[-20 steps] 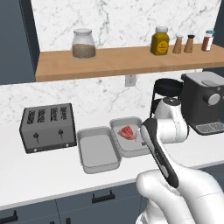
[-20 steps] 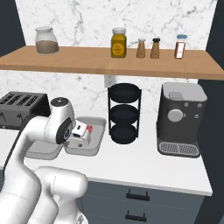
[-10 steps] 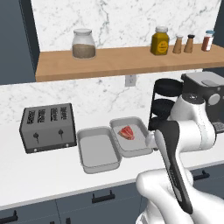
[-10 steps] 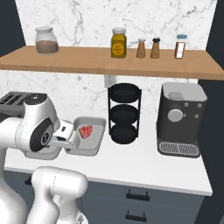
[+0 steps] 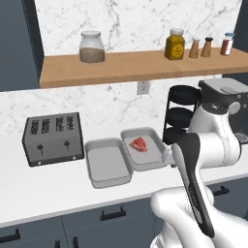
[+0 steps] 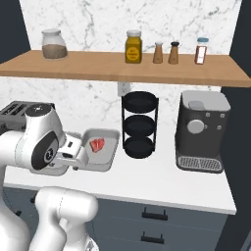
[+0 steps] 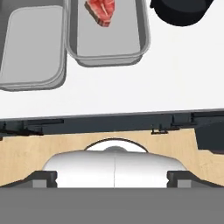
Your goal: Place one garlic and one steak in each tupperware on the nearby counter, to pack two identical lunches.
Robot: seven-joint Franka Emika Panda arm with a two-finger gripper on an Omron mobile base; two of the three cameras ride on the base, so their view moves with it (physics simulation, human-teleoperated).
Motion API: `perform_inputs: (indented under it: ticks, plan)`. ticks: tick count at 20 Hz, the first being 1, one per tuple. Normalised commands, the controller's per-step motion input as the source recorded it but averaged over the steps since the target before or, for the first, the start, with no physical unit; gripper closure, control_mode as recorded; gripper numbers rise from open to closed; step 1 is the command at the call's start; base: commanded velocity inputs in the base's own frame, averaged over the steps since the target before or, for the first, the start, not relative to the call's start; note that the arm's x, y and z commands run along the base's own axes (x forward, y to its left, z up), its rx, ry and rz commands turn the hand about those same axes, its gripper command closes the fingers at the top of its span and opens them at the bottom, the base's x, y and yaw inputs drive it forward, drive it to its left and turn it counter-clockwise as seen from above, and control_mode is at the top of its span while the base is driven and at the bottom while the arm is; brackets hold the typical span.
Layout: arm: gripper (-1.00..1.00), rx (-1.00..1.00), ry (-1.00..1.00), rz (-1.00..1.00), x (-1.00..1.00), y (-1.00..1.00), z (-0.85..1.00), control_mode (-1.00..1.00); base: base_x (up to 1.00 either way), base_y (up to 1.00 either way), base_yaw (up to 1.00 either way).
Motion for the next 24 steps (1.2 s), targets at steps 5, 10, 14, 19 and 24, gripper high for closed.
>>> perform_inputs:
  ticks: [5,10,14,19,24]
  plan:
    - [-1.0,0.0,0.0,0.0,0.0,0.0,0.0,1.0,-1.0,-0.17,-0.08]
    - [-1.0,0.0,0.0,0.0,0.0,0.0,0.0,1.0,-1.0,-0.56,-0.24]
    - [-1.0,0.0,0.0,0.0,0.0,0.0,0.0,1.0,-0.42,-0.85,-0.53]
    - [-1.0,0.0,0.0,0.0,0.0,0.0,0.0,1.0,0.05,-0.99,-0.57]
    - [-1.0,0.0,0.0,0.0,0.0,0.0,0.0,1.0,0.54,-1.0,-0.07]
